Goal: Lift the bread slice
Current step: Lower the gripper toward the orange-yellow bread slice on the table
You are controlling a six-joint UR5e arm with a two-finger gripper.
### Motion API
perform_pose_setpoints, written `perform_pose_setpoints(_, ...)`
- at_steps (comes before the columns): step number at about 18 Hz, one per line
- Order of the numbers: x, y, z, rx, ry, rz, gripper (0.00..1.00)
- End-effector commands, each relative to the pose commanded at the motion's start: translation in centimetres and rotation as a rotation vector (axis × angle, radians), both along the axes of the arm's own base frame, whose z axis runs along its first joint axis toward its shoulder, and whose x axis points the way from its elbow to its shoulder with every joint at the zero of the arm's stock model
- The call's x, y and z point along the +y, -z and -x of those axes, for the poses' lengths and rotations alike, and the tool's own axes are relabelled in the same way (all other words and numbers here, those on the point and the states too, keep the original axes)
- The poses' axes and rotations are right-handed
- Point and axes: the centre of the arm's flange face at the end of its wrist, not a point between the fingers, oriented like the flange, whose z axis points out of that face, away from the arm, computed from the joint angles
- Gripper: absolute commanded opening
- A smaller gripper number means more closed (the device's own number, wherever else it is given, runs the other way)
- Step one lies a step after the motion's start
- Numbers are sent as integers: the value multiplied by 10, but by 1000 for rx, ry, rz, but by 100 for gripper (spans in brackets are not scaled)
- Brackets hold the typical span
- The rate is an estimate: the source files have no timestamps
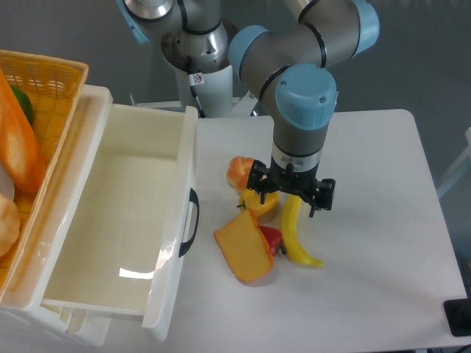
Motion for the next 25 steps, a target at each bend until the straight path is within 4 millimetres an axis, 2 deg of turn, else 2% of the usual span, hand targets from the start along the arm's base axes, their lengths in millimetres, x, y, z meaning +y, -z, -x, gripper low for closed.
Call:
perform_pose_setpoints(5,2,1,0,-4,-7,-3,100)
perform_pose_setpoints(8,4,10,4,-7,-10,-7,100)
perform_pose_setpoints(14,15,47,4,-37,-59,-12,100)
perform_pose_setpoints(16,16,66,5,-62,-69,6,100)
perform_pose_setpoints(21,17,99,1,-125,-95,17,100)
perform_pose_setpoints(25,16,116,0,-144,-118,27,100)
